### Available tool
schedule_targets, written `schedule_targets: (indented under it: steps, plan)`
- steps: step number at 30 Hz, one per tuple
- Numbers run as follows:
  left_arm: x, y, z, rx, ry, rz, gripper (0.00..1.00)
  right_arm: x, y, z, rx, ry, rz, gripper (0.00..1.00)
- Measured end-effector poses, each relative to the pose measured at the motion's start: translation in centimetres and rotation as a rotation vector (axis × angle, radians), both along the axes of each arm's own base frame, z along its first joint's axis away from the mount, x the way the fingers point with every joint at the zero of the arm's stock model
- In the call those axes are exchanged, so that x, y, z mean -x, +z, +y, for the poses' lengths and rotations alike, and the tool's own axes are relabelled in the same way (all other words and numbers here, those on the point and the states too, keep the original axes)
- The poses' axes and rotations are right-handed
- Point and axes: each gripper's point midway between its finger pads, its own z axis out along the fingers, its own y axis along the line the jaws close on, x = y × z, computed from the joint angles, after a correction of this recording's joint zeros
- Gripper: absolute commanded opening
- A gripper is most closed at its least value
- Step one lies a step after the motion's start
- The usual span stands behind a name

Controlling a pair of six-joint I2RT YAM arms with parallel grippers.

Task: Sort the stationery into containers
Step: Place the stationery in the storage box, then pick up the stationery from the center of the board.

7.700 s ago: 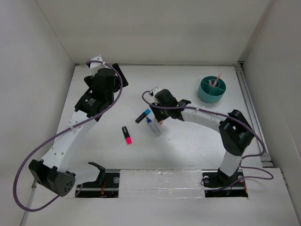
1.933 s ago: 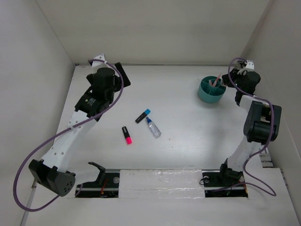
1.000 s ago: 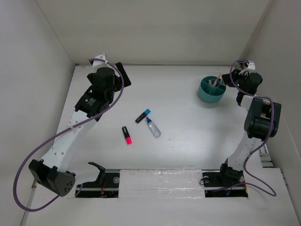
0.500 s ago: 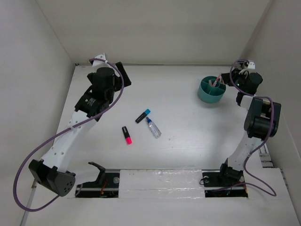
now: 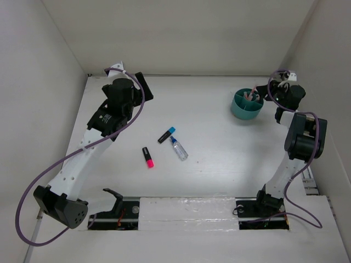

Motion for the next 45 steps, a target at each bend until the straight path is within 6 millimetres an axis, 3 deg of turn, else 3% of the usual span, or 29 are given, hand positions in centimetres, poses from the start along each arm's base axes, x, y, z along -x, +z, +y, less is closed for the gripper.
schedule_targets:
  steps: [6, 10, 11, 12, 14, 15, 19, 24, 28, 30, 33, 35, 38, 41, 45]
  plan:
    - [0.0, 0.0, 0.0, 0.001, -0.002, 0.0, 1.0, 0.0, 0.2, 0.1, -0.003, 0.003, -0.005, 0.52]
    - [0.0, 0.0, 0.0, 0.001, -0.002, 0.0, 1.0, 0.1, 0.2, 0.1, -0.008, -0.003, -0.007, 0.61]
    - [0.0, 0.0, 0.0, 0.001, -0.003, 0.0, 1.0, 0.3, 0.3, 0.1, -0.015, -0.007, -0.007, 0.65]
    - [0.0, 0.0, -0.1, 0.001, -0.003, 0.001, 1.0, 0.6, 0.5, 0.2, -0.023, -0.011, -0.008, 0.79]
    - [0.0, 0.0, -0.1, 0.001, -0.003, 0.0, 1.0, 1.2, 1.1, 0.3, -0.039, -0.024, -0.02, 0.95]
    - [0.0, 0.0, -0.1, 0.001, -0.003, 0.001, 1.0, 1.5, 1.5, 0.4, -0.047, -0.028, -0.027, 1.0]
    - [0.0, 0.0, 0.0, 0.0, -0.001, 0.0, 1.0, 2.1, 5.1, 1.3, -0.044, -0.049, -0.095, 1.0]
    - [0.0, 0.0, 0.1, -0.002, 0.005, 0.0, 1.0, 2.6, 10.3, 4.5, -0.018, -0.051, -0.191, 1.0]
    - [-0.1, 0.0, 0.3, -0.006, 0.018, 0.0, 1.0, 3.0, 12.3, 6.8, 0.021, -0.108, -0.172, 1.0]
    - [-0.1, 0.0, 0.6, -0.01, 0.031, -0.002, 1.0, 3.1, 13.1, 8.7, 0.07, -0.152, -0.135, 1.0]
    - [-0.1, 0.0, 0.8, -0.013, 0.043, -0.005, 1.0, 4.5, 14.4, 15.0, 0.139, -0.153, -0.09, 1.0]
    - [-0.1, 0.0, 0.9, -0.016, 0.05, -0.006, 1.0, 7.0, 14.5, 20.6, 0.174, -0.088, -0.069, 1.0]
    - [-0.1, 0.0, 1.3, -0.019, 0.075, -0.007, 1.0, 11.9, 13.6, 27.5, 0.211, 0.061, -0.03, 1.0]
    - [-0.1, -0.1, 1.8, -0.022, 0.101, -0.003, 1.0, 15.7, 11.9, 31.2, 0.265, 0.169, 0.026, 1.0]
    - [0.0, -0.2, 2.2, -0.021, 0.126, 0.002, 1.0, 17.8, 8.3, 35.1, 0.398, 0.264, 0.165, 0.96]
